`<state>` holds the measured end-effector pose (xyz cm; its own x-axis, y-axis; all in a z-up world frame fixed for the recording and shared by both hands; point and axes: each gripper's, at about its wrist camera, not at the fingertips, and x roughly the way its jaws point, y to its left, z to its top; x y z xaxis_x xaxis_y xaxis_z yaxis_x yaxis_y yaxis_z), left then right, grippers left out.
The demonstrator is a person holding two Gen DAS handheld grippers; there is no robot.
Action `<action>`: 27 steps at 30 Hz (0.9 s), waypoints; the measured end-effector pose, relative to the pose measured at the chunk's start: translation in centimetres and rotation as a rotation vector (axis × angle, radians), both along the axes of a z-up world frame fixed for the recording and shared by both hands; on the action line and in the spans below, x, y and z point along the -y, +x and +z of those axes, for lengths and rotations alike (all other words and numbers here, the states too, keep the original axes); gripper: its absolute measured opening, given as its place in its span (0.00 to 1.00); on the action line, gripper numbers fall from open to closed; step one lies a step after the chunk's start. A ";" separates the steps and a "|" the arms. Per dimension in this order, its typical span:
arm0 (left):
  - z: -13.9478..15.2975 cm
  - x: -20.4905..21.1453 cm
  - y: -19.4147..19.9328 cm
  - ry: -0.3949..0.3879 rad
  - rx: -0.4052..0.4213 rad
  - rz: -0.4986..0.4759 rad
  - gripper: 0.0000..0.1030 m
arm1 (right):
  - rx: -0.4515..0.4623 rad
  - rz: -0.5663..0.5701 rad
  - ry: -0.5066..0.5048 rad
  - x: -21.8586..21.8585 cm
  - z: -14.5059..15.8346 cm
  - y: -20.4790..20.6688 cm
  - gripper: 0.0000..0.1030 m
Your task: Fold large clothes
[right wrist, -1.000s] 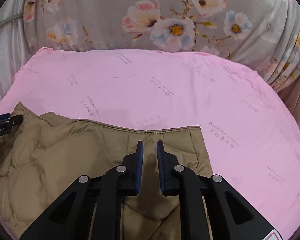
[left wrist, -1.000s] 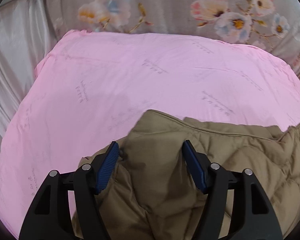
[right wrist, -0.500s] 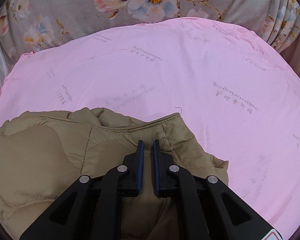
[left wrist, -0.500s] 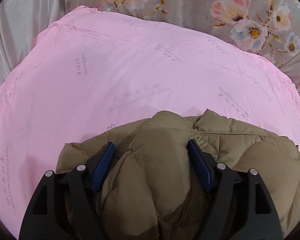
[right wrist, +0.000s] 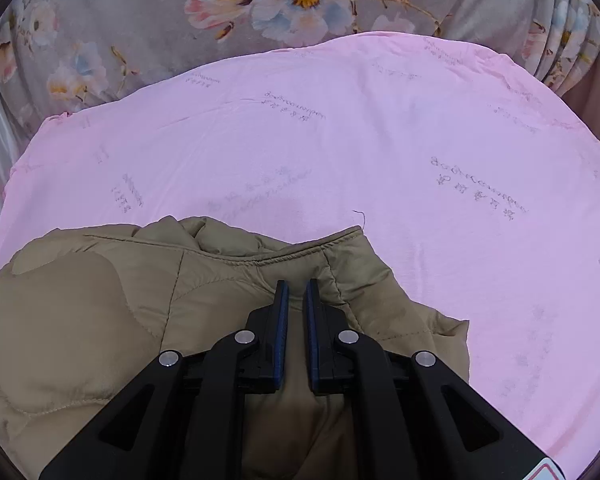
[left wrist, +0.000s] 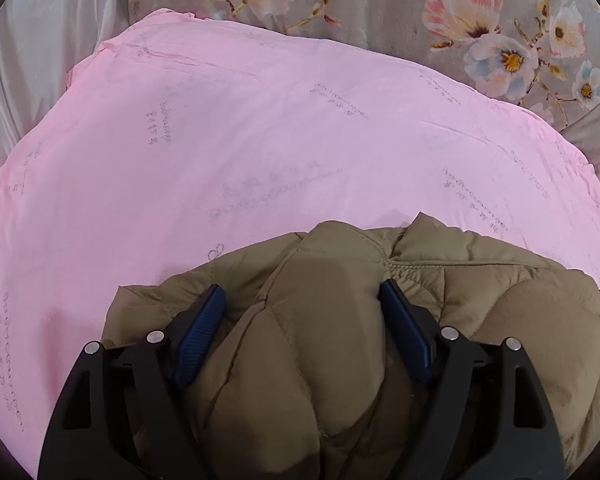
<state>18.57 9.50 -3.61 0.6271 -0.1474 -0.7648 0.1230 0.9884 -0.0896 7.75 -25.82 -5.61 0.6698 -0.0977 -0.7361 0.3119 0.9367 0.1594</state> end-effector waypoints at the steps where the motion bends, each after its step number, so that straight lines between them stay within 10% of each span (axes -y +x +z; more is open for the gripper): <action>1: 0.0 0.1 0.0 0.002 0.000 0.000 0.75 | 0.001 0.000 0.002 0.0 0.0 0.0 0.05; 8: 1.9 -0.6 -1.2 -0.011 -0.006 0.025 0.71 | 0.016 -0.004 0.039 0.7 0.8 -0.5 0.13; 14: 9.4 1.1 -6.5 -0.063 0.123 -0.076 0.71 | 0.133 0.082 0.037 -4.5 7.7 -2.8 0.17; 16: 10.4 3.3 -7.4 -0.056 0.133 -0.131 0.63 | 0.138 0.153 0.010 -7.7 9.0 -2.4 0.14; 21: 7.7 7.7 -6.7 0.000 0.057 -0.185 0.05 | 0.129 0.228 0.000 -12.1 8.6 -1.0 0.03; 27: 3.7 9.6 -6.0 0.034 0.008 -0.188 0.00 | 0.053 0.228 0.059 -11.8 4.7 1.2 0.00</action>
